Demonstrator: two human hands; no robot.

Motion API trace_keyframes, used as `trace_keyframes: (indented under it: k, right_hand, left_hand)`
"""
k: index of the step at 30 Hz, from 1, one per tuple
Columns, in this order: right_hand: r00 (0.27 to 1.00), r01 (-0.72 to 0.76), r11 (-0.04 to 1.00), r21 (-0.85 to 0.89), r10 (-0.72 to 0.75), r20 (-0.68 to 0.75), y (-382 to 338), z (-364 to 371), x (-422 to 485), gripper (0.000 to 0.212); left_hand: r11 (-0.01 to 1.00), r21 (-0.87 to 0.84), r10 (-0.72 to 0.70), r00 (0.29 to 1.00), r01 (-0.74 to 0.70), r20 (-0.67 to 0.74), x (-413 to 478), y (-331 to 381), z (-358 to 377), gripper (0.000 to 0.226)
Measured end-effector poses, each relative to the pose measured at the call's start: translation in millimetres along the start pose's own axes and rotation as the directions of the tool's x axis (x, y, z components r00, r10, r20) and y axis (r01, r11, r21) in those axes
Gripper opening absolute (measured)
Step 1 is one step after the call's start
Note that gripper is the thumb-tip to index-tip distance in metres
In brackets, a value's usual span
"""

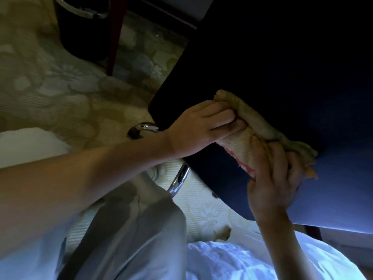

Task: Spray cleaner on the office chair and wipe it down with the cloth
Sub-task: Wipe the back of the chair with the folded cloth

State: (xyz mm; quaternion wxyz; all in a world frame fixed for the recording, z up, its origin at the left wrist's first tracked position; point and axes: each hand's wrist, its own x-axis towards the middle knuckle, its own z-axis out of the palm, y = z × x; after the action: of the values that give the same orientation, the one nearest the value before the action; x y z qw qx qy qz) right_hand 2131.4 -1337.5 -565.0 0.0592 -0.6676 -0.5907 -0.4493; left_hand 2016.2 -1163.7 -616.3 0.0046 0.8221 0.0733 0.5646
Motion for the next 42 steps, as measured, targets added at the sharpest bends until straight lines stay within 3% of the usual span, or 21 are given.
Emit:
trace_keyframes:
  k: [6, 11, 15, 17, 23, 27, 32, 35, 38, 42]
  right_hand:
    - [0.982, -0.004, 0.998, 0.057, -0.007, 0.189, -37.9, 50.2, -72.9, 0.047]
    - [0.957, -0.066, 0.996, 0.059, 0.046, 0.286, -58.0, 68.4, -104.6, 0.047]
    - [0.897, -0.078, 0.988, 0.13, 0.013, 0.442, -61.7, 51.5, -99.1, 0.058]
    - [0.892, -0.091, 0.982, 0.168, 0.005, 0.452, -55.9, 35.1, -83.4, 0.056]
    - [0.972, -0.018, 0.984, 0.178, -0.024, 0.232, -17.3, -46.0, -15.2, 0.062]
    - [0.999, 0.015, 0.991, 0.132, -0.02, 0.037, 26.3, -107.7, 39.1, 0.07]
    - [0.997, -0.028, 0.999, 0.02, 0.029, -0.069, 74.6, -153.0, 91.4, 0.068]
    - [0.994, -0.019, 0.999, -0.034, 0.015, -0.111, 92.9, -154.8, 106.2, 0.071]
    - [0.986, 0.013, 0.996, -0.09, -0.028, -0.162, 93.3, -133.8, 104.2, 0.058]
    - [0.964, -0.043, 0.998, -0.046, 0.029, -0.265, 79.7, -94.9, 86.3, 0.045]
  left_hand:
    - [0.998, -0.038, 0.046, 0.996, -0.044, 0.072, -97.8, -5.7, 39.2, 0.024]
    - [0.998, -0.06, 0.005, 0.992, 0.003, 0.127, -130.7, 2.2, 55.3, 0.022]
    - [0.998, -0.061, -0.012, 0.943, 0.035, 0.332, -133.1, 8.0, 41.2, 0.024]
    - [0.996, -0.064, -0.036, 0.918, 0.066, 0.395, -122.3, 13.0, 25.1, 0.03]
    - [0.998, -0.058, -0.016, 0.967, 0.032, 0.256, -27.5, 29.8, -42.8, 0.028]
    - [0.993, -0.003, 0.119, 0.99, -0.119, 0.077, 67.6, 38.1, -84.5, 0.03]
    - [0.962, 0.112, 0.259, 0.96, -0.247, -0.109, 160.2, 42.8, -96.1, 0.023]
    - [0.954, 0.145, 0.282, 0.948, -0.262, -0.145, 188.2, 42.3, -90.0, 0.024]
    - [0.965, 0.12, 0.249, 0.961, -0.235, -0.121, 182.8, 37.3, -74.2, 0.026]
    - [0.985, 0.055, 0.171, 0.98, -0.166, -0.098, 153.4, 31.0, -52.2, 0.024]
